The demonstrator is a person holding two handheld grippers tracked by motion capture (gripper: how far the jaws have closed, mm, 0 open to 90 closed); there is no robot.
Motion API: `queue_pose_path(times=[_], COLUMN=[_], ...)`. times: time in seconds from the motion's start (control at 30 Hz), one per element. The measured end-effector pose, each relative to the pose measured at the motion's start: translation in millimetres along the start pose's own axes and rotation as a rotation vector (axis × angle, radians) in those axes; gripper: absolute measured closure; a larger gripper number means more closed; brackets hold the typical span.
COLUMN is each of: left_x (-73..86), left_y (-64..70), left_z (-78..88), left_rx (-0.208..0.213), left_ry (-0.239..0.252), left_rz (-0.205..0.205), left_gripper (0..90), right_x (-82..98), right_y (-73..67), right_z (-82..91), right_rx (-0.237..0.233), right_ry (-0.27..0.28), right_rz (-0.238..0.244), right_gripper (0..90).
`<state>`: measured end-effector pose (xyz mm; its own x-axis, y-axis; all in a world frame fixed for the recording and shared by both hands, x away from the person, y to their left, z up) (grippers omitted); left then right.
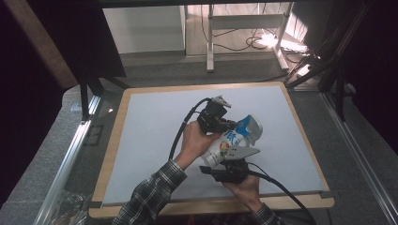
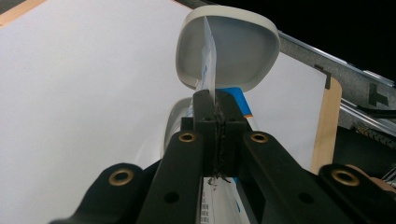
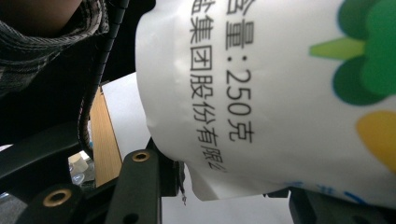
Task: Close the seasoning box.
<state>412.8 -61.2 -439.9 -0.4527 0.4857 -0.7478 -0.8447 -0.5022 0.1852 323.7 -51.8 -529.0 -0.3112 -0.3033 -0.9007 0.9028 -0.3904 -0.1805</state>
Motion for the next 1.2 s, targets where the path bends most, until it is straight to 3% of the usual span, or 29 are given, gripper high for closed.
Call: queue_pose_path(times=[1.2], left_x=[-3.0], left_y=[0.7], left_z=[-0.9], left_rx=[0.004], left_ry=[-0.033], left_rz=[0.018], left_gripper=[88.6], right_x=[-4.2], right_y=[-1.3], right_z=[0.7], right_rx=[-0.018], right_ry=[0.021], right_rz=[-0.013], right_gripper=[62.0])
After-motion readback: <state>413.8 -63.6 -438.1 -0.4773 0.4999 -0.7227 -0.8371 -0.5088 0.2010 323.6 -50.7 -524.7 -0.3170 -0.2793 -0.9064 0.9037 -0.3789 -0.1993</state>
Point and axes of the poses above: each handheld gripper's, and its own axes: z roughly backward along the jaws, x roughly out of its underside, y roughly to its right, the point moved 9 cm from there along -z, roughly forward along the jaws, and after that the axes turned 1 degree about x, right-handed, at the moved point
